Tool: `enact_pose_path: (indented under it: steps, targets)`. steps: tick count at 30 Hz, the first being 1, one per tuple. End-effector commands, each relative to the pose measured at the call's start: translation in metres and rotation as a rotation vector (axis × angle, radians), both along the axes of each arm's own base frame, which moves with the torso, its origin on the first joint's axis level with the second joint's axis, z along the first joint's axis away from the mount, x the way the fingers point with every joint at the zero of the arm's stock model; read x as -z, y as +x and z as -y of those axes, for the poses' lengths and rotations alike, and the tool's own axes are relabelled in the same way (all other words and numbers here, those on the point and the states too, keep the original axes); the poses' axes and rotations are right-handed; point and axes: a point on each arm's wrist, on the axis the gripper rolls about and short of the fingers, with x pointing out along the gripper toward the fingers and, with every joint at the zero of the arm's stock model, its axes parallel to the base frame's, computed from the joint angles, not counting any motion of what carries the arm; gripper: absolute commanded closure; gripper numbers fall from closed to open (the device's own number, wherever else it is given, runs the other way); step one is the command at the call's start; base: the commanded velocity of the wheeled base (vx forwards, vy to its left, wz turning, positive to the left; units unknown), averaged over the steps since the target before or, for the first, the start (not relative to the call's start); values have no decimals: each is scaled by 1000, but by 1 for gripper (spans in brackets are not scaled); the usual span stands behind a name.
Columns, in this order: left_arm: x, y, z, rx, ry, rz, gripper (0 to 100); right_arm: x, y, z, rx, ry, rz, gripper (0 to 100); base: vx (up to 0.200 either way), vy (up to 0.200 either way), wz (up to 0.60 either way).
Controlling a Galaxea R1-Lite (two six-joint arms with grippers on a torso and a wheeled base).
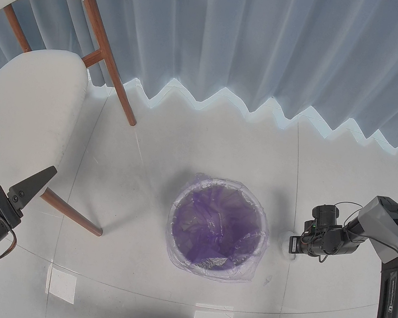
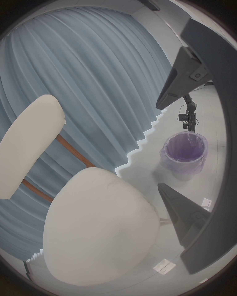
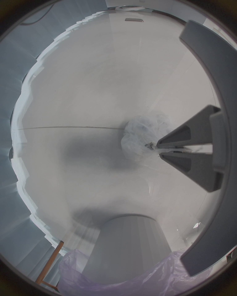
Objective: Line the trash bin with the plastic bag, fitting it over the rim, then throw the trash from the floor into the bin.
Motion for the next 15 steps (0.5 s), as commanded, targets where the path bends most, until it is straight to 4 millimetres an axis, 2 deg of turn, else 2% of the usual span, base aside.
enact_pose_path:
  steps: [1,6,9,11,12,13,15]
  targets:
    - [6,-2,-1,-18,9,-35,0,0,0,0,5,4,0,100,0,0,0]
    - [4,-6,-4,-53,4,-27,0,-2,-3,1,17,9,-2,100,0,0,0]
    - [-1,-14,-9,-86,-18,6,0,-25,-15,2,28,23,43,100,0,0,0]
    - [-1,-14,-9,-86,-18,6,0,-25,-15,2,28,23,43,100,0,0,0]
    - [0,-18,-12,-111,-25,-15,0,-47,-29,6,47,41,121,100,0,0,0]
    - [0,-19,-12,-113,-25,-17,0,-50,-31,7,48,42,130,100,0,0,0]
    - [1,-19,-12,-125,-21,-28,0,-68,-47,15,63,43,186,100,0,0,0]
